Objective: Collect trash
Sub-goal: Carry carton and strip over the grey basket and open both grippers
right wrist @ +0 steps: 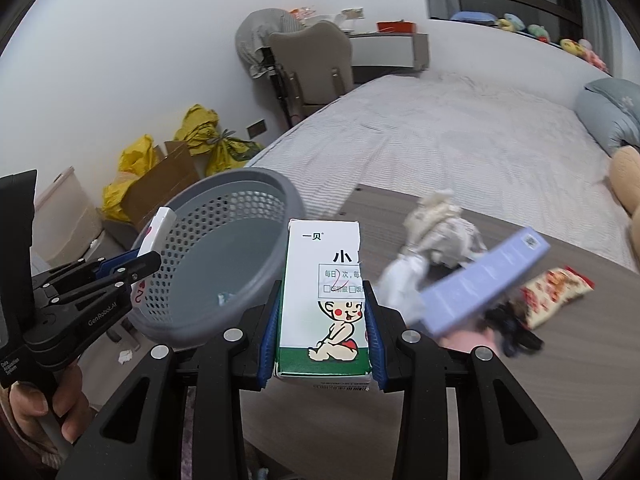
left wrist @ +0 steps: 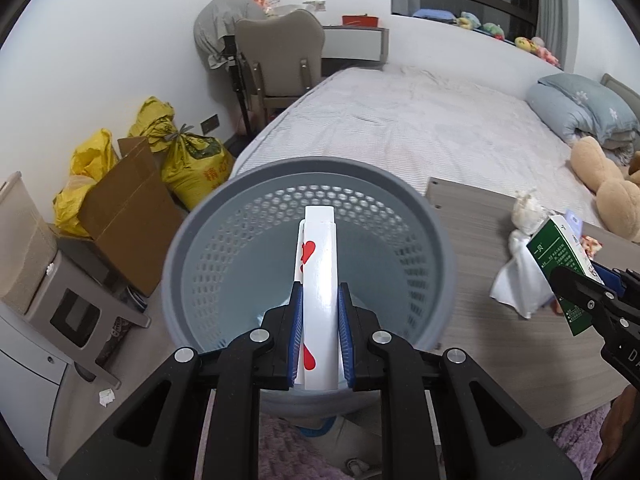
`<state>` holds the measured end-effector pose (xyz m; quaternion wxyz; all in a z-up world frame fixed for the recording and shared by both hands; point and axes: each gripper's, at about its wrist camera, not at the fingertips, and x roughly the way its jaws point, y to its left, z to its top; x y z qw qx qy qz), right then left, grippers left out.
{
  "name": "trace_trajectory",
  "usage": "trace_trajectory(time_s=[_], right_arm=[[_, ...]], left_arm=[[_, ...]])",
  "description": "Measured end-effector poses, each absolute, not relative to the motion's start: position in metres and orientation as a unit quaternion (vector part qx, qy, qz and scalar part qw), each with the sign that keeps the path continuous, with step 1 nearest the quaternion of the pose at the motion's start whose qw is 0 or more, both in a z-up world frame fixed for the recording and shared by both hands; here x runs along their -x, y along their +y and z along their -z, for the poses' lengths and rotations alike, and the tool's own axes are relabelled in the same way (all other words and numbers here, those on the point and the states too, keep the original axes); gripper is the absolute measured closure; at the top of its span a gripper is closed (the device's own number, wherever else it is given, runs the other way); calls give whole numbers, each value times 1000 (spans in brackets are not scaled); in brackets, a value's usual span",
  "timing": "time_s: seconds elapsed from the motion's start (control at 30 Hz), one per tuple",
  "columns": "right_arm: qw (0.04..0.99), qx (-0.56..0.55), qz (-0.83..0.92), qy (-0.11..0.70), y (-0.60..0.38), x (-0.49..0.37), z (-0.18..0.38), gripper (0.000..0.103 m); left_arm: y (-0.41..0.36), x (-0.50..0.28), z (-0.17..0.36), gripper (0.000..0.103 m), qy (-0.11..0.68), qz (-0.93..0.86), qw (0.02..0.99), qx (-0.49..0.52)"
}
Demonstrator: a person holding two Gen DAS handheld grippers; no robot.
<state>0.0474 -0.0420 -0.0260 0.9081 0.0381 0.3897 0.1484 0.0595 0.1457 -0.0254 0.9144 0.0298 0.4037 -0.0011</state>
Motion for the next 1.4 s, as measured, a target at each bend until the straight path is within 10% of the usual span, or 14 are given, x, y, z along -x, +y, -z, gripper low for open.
trace_trajectory(time_s=[0.77,1.03,1.4], right_arm=[[876,-20,-236,419,45,-123,39,67],[883,-17,-233,408,47,-125,37,44],[885,-7,-226,406,51,-119,35,44]], left_arm=[[202,-113,48,83,445,-15,895,-3],[209,-115,50,44,442,-31,897,0],[214,-108,46,36,439,-45,897,5]])
